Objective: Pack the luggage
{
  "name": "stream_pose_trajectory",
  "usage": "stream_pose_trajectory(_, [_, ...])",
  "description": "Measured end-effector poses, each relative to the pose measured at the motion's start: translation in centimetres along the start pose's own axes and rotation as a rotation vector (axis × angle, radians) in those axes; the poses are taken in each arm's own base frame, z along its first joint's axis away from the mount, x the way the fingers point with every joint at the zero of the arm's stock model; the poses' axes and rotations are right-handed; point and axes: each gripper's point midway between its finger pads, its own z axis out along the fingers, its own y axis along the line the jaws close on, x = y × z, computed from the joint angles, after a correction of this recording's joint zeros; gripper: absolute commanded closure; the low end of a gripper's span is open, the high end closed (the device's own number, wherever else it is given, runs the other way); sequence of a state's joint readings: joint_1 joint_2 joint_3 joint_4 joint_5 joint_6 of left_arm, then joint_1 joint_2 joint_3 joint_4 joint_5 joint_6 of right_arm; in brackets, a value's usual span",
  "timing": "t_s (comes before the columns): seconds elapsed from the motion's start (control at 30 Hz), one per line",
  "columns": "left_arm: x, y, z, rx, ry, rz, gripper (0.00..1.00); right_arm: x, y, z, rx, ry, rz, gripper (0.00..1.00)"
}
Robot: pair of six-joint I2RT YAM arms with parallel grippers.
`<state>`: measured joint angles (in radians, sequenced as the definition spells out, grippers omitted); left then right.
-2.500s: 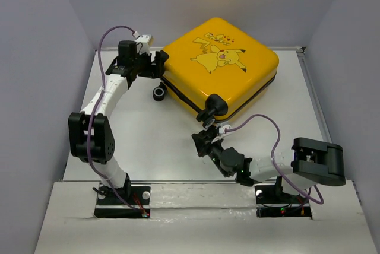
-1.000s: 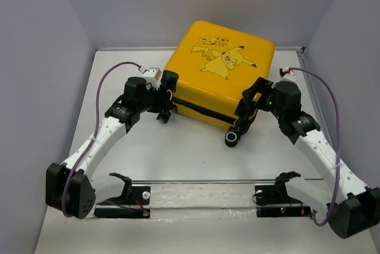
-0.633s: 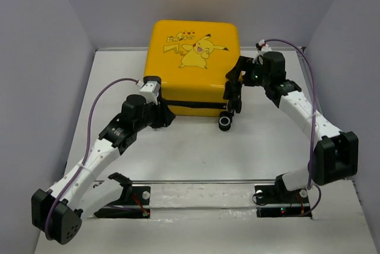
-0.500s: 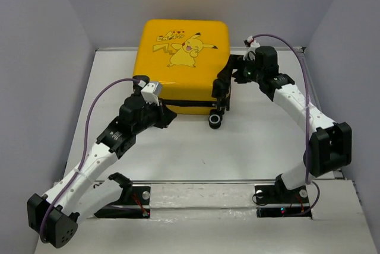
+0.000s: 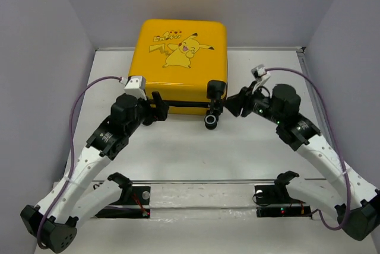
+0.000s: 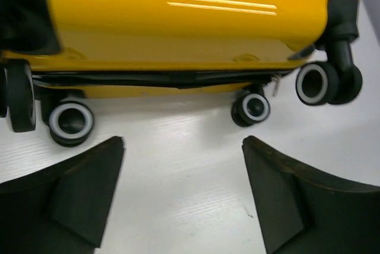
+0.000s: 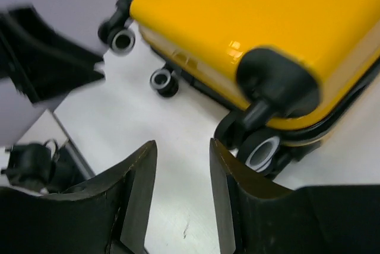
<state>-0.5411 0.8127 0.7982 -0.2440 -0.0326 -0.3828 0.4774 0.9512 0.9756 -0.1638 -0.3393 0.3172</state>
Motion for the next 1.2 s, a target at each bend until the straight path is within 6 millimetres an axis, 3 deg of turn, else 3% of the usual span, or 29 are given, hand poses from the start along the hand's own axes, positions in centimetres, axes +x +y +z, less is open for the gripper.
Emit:
stream_pose_trajectory(0.1, [-3.0, 2.6, -1.3, -0.161, -0.073, 0.017, 0.01, 7.2, 0.5, 0.7, -0.016, 0.134, 0.052, 0.29])
stream_pose_trajectory(0.2, [-4.3, 5.3, -2.2, -0.287, -0.107, 0.031, 0.01, 13.9, 0.0, 0.6, 0.009, 0.267, 0.101, 0.22])
stream_pose_trajectory(0.27, [-4.1, 6.9, -2.5, -0.349, -0.096, 0.038, 0.01, 16.2, -0.3, 0.2, 0.022, 0.307, 0.118, 0.19])
stream_pose_trajectory(0.37, [-4.1, 9.7, -2.6, -0.436, -0.071, 0.042, 0.01, 16.9, 0.1, 0.0, 0.013, 0.297, 0.122, 0.19])
stream_pose_trajectory(0.47, [-3.5, 11.6, -1.8, -0.485, -0.023, 0.047, 0.01, 16.1, 0.9, 0.1, -0.014, 0.253, 0.119, 0.19])
stream_pose_trajectory(0.6, [-1.8, 12.2, 0.4, -0.481, 0.072, 0.070, 0.01, 15.7, 1.3, 0.3, -0.035, 0.211, 0.124, 0.19])
stream_pose_trajectory(0.73, [-0.6, 12.5, 2.0, -0.464, 0.131, 0.076, 0.07, 16.9, 1.1, 0.4, -0.029, 0.226, 0.127, 0.20])
stream_pose_trajectory(0.9, [-1.1, 12.7, 3.5, -0.449, 0.140, 0.082, 0.34, 18.5, 0.9, 0.3, -0.022, 0.239, 0.134, 0.32])
stream_pose_trajectory(1.03, [-1.5, 13.2, 3.8, -0.455, 0.131, 0.089, 0.73, 19.7, 0.0, 0.6, 0.007, 0.236, 0.140, 0.42])
stream_pose_trajectory(1.13, [-1.5, 13.1, 3.8, -0.450, 0.129, 0.084, 0.90, 20.6, -0.9, 1.2, 0.038, 0.231, 0.152, 0.45])
stream_pose_trajectory(1.2, [-1.6, 13.1, 3.9, -0.444, 0.127, 0.080, 0.94, 20.7, -1.5, 1.5, 0.061, 0.211, 0.154, 0.44])
